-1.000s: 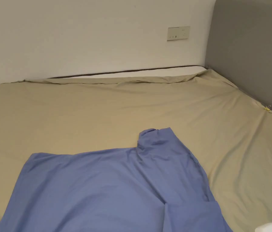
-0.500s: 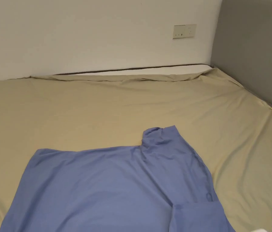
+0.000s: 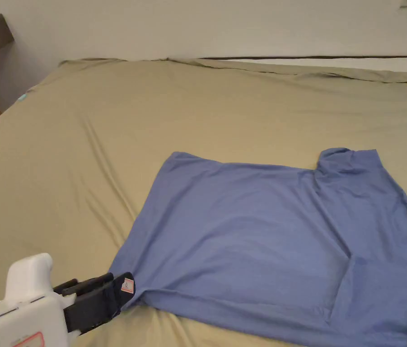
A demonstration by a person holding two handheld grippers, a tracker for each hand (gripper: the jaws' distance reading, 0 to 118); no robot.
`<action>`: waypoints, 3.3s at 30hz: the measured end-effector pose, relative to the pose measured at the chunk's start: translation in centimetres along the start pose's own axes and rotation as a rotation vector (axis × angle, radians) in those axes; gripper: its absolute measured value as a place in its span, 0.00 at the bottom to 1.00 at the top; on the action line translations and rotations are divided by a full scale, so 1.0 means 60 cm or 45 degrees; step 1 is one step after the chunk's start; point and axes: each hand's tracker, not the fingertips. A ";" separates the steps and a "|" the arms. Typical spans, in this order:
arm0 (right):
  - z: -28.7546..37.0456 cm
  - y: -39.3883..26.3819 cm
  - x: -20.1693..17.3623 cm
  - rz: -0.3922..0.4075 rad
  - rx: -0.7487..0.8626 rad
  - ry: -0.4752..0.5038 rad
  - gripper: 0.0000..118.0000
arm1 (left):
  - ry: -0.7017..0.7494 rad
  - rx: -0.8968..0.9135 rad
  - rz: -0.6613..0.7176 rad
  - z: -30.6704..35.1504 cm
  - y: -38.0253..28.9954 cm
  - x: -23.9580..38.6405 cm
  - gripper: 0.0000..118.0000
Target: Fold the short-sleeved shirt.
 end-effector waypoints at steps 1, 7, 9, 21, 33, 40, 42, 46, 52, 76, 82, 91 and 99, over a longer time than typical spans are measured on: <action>-0.005 -0.016 -0.014 -0.005 -0.018 -0.008 0.04 | 0.055 -0.023 -0.026 -0.018 -0.013 -0.005 0.00; -0.023 -0.022 -0.043 0.056 -0.140 0.131 0.04 | 0.285 -0.166 -0.207 -0.079 -0.011 -0.028 0.00; -0.028 -0.012 -0.042 0.083 -0.139 0.127 0.04 | 0.260 -0.173 -0.195 -0.101 -0.006 -0.033 0.00; -0.088 -0.014 -0.004 -0.021 -0.256 0.097 0.04 | 0.404 -0.656 -0.299 -0.349 -0.004 -0.116 0.81; -0.113 -0.052 0.142 -0.119 -0.386 -0.040 0.04 | 0.073 -0.379 0.052 -0.221 0.031 -0.091 0.06; -0.176 -0.116 0.232 -0.287 -0.749 0.005 0.98 | -0.020 -0.333 0.181 -0.182 0.048 -0.088 0.06; -0.192 -0.134 0.247 -0.366 -0.768 -0.053 0.97 | -0.010 -0.349 0.168 -0.185 0.048 -0.085 0.06; -0.222 -0.165 0.264 -0.480 -0.810 -0.075 0.64 | 0.004 -0.364 0.198 -0.190 0.039 -0.089 0.06; -0.206 -0.155 0.259 -0.535 -0.716 -0.056 0.05 | -0.028 -0.368 0.294 -0.192 0.035 -0.101 0.06; -0.468 0.043 0.324 -1.256 -0.440 0.051 0.05 | -0.051 -0.320 0.768 -0.482 0.261 -0.108 0.06; -0.533 0.026 0.312 -1.184 -0.483 -0.109 0.05 | 0.170 -0.380 0.691 -0.584 0.241 -0.112 0.45; -0.514 0.056 0.298 -1.160 -0.437 0.043 0.95 | -0.012 -0.207 0.736 -0.486 0.282 -0.090 0.68; -0.211 0.123 0.087 -0.077 0.002 0.180 0.93 | 0.059 0.115 -0.063 -0.195 0.247 0.035 0.80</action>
